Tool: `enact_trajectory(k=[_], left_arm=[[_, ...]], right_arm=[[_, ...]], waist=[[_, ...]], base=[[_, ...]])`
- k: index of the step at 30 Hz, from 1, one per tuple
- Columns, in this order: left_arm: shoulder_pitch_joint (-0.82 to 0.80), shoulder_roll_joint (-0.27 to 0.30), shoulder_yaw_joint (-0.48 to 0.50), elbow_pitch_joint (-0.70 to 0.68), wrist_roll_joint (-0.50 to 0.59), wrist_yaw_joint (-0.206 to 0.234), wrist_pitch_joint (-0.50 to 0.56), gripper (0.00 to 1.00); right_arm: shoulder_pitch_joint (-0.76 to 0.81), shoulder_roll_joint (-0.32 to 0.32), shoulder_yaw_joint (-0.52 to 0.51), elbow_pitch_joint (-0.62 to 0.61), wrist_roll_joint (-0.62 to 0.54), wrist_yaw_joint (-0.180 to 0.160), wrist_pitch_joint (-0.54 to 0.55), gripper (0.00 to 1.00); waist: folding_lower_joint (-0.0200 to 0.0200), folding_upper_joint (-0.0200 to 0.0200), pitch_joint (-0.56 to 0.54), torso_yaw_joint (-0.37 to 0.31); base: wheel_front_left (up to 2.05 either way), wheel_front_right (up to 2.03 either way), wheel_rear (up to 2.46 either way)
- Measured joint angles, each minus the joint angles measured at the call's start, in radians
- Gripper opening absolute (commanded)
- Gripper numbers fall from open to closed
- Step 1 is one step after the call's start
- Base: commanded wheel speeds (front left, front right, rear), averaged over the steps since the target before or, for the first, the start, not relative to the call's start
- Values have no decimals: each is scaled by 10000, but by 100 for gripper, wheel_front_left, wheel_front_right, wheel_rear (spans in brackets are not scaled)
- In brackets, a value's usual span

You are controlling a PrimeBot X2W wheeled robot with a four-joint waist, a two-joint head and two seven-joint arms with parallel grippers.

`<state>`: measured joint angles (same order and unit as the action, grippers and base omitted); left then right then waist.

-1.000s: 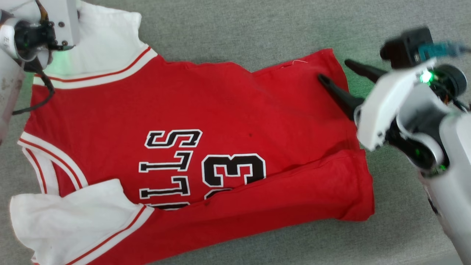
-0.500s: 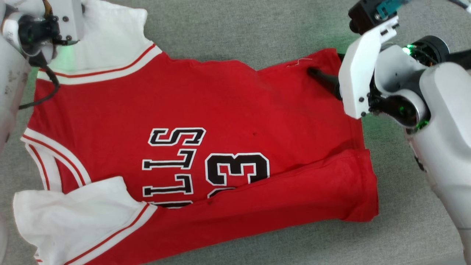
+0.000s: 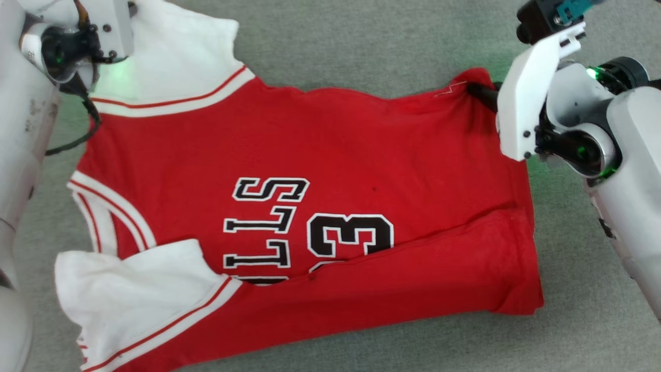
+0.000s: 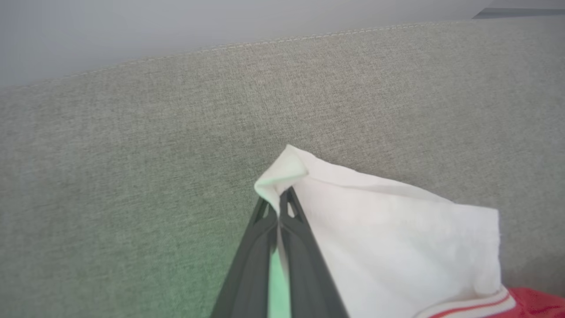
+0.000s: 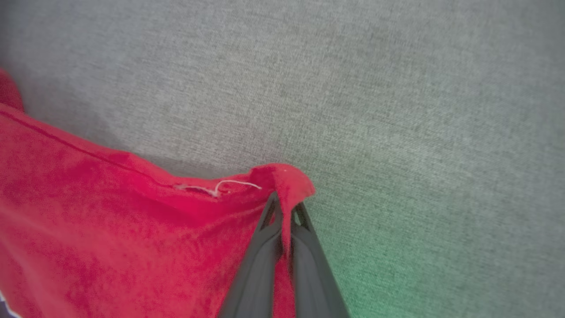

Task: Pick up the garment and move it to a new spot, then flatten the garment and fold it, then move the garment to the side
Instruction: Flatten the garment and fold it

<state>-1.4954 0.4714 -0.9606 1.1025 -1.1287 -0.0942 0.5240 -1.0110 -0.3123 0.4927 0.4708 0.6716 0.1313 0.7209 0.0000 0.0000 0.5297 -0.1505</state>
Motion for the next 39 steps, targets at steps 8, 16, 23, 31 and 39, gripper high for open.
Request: enact_trajectory(k=[8,16,23,31,39], left_arm=[[314,-171,238,-247,-460,-259,-309,0],[1256,203,405,-1277,-1037,-339,-320,0],[2552,1074,318,-3087,-1229,-259,-268,0],[4819,2527,123,-6738,-1496,1392,27,0],[7200,4061,12,-10815,-1912,3503,-240,0]], right_arm=[[734,-930,318,-755,414,0,-995,0],[1805,-1590,384,-1647,593,0,-1891,0],[3247,-2056,44,-2604,623,0,-1937,0],[5164,-2222,-767,-3745,470,0,-1712,0],[6950,-2031,-1735,-4757,115,0,-1381,0]], waist=[[0,0,-630,534],[0,0,-1555,1045],[0,0,-2447,1421],[0,0,-3353,1799],[0,0,-3942,2046]], base=[[0,0,0],[0,0,0],[0,0,0],[0,0,0],[0,0,0]])
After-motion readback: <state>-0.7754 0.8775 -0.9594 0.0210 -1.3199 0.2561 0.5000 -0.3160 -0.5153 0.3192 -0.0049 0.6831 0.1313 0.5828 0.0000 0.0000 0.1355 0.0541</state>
